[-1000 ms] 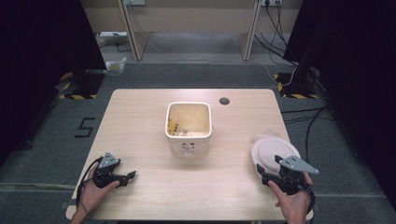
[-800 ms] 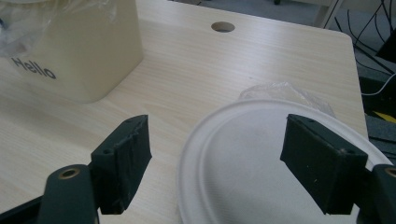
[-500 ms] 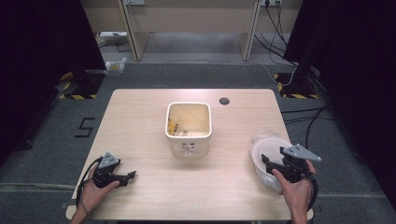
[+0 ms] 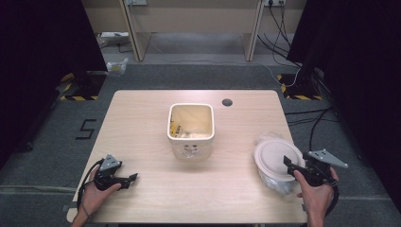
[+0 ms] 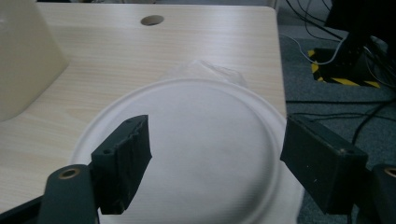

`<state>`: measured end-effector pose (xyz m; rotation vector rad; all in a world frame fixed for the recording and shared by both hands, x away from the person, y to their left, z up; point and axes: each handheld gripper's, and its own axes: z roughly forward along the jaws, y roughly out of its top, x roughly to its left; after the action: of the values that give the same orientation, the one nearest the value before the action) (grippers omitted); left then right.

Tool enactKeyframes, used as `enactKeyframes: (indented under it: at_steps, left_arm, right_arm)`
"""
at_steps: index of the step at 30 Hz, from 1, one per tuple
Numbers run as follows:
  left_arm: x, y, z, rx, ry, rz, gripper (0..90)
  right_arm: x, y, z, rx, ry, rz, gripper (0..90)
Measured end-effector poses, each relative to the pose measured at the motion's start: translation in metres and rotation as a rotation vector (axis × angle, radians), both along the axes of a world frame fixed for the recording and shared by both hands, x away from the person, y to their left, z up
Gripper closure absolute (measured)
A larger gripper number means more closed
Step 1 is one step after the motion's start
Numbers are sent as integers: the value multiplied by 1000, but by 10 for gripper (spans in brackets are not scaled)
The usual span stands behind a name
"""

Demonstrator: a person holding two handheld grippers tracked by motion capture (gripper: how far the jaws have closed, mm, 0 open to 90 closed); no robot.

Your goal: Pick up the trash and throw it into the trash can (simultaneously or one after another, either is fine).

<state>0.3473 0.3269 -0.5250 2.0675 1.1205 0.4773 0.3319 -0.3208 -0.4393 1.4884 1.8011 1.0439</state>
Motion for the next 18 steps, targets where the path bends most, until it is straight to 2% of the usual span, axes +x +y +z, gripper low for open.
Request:
enactKeyframes:
  at_steps: [1,8,11,15,17,18]
  left_arm:
    - [0,0,0,0,0,0,132]
    - [0,0,0,1,0,0,132]
    - [0,0,0,0,0,0,132]
    - [0,0,0,-1,1,0,131]
    - [0,0,0,-1,1,0,132]
    - [0,0,0,-1,1,0,132]
  right_arm:
    - [-1,-7,-2,12,8,-26,236]
    - [0,-21,-10,50,32,-78,213]
    - [2,-27,-20,106,51,-103,181]
    - [4,-30,-26,123,71,-109,176]
    - [6,-31,-32,163,89,-107,170]
    - [6,-31,-32,163,89,-107,170]
